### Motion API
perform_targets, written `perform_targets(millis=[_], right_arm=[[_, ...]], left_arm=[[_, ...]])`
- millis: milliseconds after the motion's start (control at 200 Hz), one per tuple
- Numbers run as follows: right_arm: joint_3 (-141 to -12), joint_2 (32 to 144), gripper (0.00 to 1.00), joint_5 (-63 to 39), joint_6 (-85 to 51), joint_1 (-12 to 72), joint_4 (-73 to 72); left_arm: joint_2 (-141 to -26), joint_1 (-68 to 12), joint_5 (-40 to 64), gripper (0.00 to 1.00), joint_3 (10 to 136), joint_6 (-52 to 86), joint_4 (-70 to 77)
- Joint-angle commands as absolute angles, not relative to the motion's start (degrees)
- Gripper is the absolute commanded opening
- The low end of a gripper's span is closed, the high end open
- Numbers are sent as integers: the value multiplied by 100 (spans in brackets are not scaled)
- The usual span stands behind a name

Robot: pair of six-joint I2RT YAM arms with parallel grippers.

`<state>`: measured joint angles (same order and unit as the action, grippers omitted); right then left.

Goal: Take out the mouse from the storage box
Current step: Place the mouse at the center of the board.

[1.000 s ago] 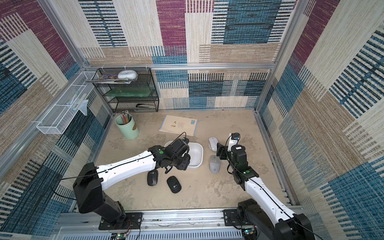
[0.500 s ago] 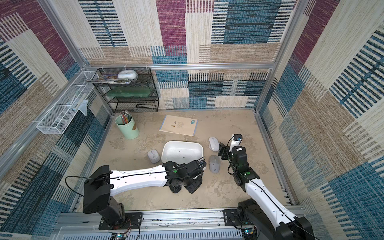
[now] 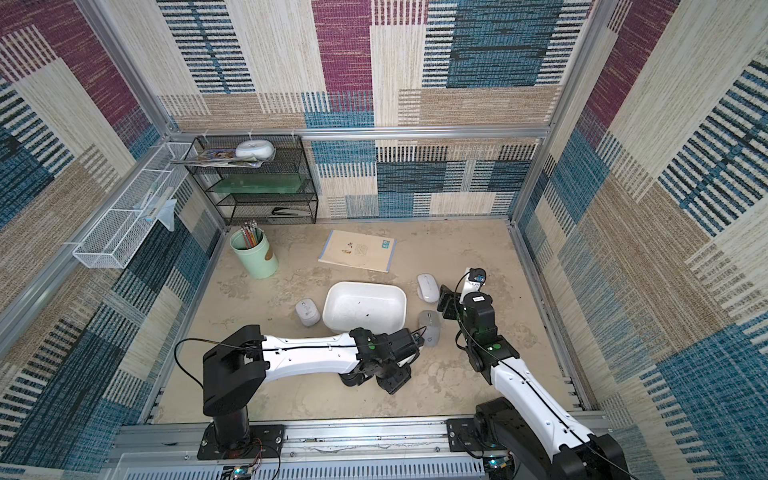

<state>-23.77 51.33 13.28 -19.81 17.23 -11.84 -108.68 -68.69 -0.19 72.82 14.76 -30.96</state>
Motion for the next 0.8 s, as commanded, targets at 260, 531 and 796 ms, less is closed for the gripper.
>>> perform_targets(millis=[260,531,796], right_arm=[[-2382,5132,78,1390,-1987,1729,-1169],[-2373,5142,78,1384,-1986,1730,-1187],[-2346,5076,78,1384,-1956,1728,-1217]], left_arm=[[-10639,-6848,-345,80,7171,1520,-2877],[-9798,-6765,-573,91,6636,1640,-2506],[-8130,-6415,-1335,97,5785,1829,-1918]])
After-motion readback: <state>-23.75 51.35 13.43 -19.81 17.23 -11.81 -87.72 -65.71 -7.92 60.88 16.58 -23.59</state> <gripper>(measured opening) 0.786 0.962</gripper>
